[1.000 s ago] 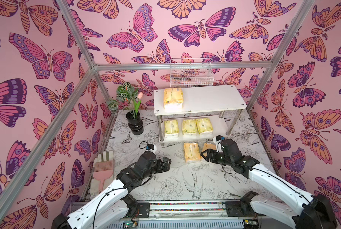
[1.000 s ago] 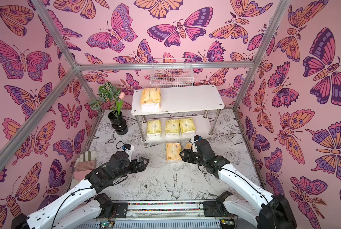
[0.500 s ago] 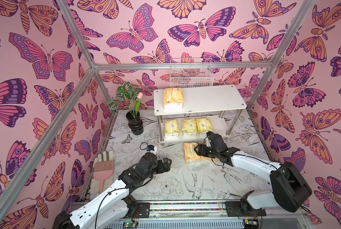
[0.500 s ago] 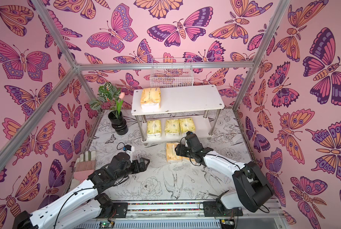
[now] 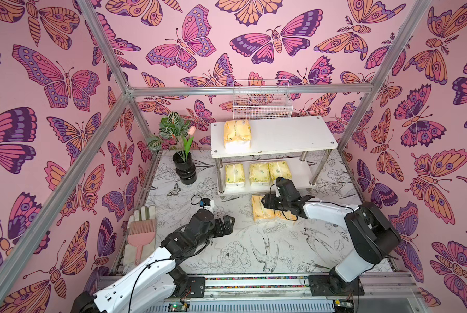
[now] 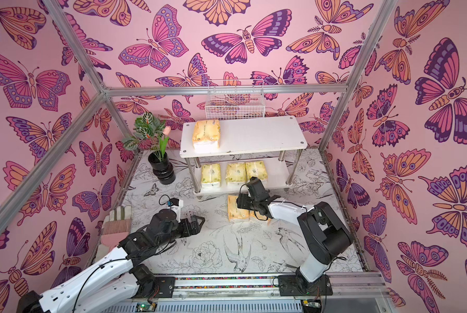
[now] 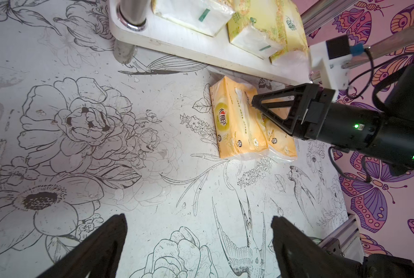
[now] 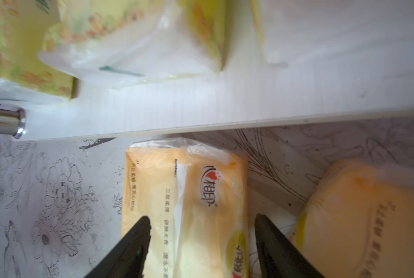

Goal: Place the tissue boxes on the shelf by color
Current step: Move the box of tissues to the center of the board, then pick up the box of tissues from the center of the board.

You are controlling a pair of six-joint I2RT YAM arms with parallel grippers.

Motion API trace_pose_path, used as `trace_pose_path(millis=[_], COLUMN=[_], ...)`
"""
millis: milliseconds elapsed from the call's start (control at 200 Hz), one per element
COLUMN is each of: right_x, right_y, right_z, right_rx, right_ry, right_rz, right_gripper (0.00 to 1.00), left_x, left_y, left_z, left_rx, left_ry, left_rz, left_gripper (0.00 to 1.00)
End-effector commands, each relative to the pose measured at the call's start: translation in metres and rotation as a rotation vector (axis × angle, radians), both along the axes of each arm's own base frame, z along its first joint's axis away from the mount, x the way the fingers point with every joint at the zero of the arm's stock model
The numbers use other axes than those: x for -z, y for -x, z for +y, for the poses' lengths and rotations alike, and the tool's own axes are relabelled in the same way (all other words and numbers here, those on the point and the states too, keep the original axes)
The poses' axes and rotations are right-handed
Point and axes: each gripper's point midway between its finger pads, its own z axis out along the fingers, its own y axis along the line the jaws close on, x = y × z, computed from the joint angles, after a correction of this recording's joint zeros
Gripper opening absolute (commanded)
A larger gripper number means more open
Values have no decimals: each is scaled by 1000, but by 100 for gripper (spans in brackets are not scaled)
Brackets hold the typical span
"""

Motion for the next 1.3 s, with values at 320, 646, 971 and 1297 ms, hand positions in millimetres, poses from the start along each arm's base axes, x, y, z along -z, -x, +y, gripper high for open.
trace_pose_path(millis=[320,646,971,1297], right_x=[8,-5,-26,-20], right_y=[19,67,92,107], right_z=[43,88,73,78], right_rx=[-112,-226,-95,-9], right_ry=[8,-24,-196,-429], right_rz=[1,-5,12,124], right_gripper=[71,71,77,79], left_x=[3,11,15,23], left_y=[4,5,-17,-62], left_z=[5,13,6,-16], left_rx=[-7,-48,-44,48], left_ry=[4,-4,-29,-43], left_rz=[-14,-6,-13,43], left_gripper=[100,99,100,100])
